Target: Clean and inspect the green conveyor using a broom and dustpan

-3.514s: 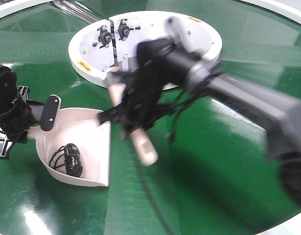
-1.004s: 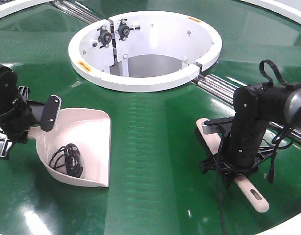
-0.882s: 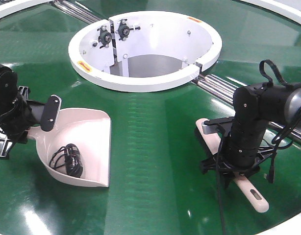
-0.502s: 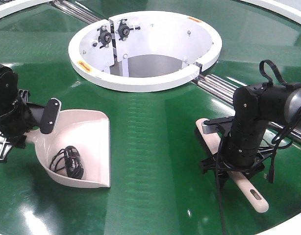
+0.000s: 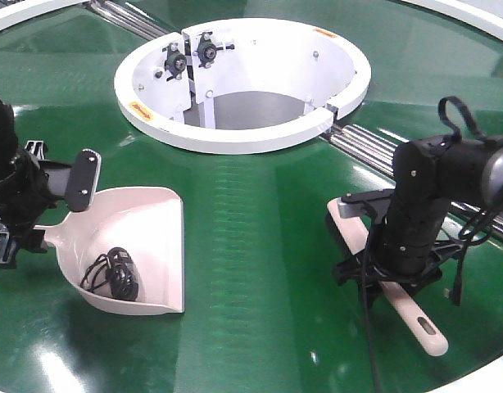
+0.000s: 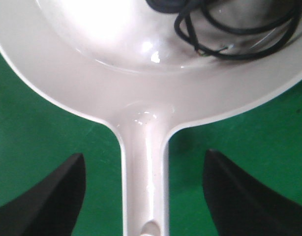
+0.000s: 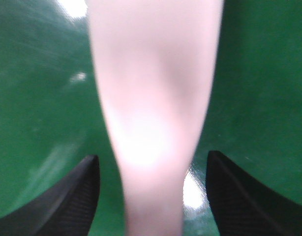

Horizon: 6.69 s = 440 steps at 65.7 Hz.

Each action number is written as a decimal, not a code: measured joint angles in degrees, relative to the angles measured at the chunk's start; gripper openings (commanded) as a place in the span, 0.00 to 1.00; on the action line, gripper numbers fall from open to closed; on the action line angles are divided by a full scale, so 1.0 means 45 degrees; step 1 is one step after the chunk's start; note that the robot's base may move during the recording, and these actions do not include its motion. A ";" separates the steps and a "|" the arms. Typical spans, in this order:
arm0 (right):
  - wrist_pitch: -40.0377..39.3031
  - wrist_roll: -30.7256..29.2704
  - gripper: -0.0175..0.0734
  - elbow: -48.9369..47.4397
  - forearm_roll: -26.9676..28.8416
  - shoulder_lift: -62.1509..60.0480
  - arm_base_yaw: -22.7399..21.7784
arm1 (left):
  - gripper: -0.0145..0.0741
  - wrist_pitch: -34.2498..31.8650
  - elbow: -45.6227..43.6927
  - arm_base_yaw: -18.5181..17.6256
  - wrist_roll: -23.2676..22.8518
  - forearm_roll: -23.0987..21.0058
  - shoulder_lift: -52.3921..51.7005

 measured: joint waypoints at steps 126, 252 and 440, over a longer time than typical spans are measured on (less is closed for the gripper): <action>-0.8828 -0.0017 0.67 0.9010 -0.1744 -1.8917 0.0000 | 0.47 -0.6624 0.9118 0.0000 -1.6435 -0.0562 -1.5892; -1.0771 -0.0017 0.18 1.2461 -0.2064 -1.9925 0.0000 | 0.16 -1.1949 1.6513 0.0000 -1.6205 -0.1601 -2.1551; -1.3793 0.0627 0.18 1.5391 -0.1726 -2.2932 -0.3863 | 0.16 -1.1789 1.6513 0.0000 -1.6158 -0.1489 -2.1551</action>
